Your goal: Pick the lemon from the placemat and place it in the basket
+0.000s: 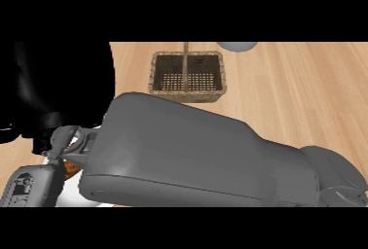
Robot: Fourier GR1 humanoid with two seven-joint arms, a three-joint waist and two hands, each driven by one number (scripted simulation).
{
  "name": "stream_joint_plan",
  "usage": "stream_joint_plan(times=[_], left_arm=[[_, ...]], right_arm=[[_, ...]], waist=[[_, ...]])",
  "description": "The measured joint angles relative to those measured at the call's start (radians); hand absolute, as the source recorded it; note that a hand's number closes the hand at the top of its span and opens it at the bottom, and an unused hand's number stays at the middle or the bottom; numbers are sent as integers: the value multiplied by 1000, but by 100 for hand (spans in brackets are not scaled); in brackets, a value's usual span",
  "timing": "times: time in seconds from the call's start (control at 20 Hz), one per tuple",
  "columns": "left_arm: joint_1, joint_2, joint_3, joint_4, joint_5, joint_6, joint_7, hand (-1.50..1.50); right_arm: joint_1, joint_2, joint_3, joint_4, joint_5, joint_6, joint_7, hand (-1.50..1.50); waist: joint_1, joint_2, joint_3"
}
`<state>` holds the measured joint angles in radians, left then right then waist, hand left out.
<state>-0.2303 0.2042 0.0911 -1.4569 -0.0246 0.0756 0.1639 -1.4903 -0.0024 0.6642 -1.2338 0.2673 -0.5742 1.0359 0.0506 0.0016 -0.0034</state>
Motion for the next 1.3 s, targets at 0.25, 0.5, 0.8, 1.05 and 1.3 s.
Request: stream_joint_plan(times=[0.25, 0.5, 0.8, 1.05, 1.3], left_arm=[[5, 12, 9, -11, 5, -11, 3, 0], [-8, 16, 22, -4, 10, -10, 9, 0], [-6, 7, 26, -4, 10, -6, 5, 0], [0, 2, 26, 5, 6, -5, 0, 0], [-2, 7, 25, 0, -2, -2, 9, 0]], right_arm=[[-56, 2, -14, 173, -84, 7, -48, 150], [-54, 2, -8, 303, -142, 15, -125, 150], [-19, 2, -54, 422, -198, 58, -270, 150], [-3, 2, -123, 497, -253, 88, -396, 150], [-51, -57, 44, 553, -88, 197, -488, 150]], waist=[[-4, 4, 1], [-10, 5, 1], [-19, 5, 2], [-19, 6, 2], [-26, 1, 0]])
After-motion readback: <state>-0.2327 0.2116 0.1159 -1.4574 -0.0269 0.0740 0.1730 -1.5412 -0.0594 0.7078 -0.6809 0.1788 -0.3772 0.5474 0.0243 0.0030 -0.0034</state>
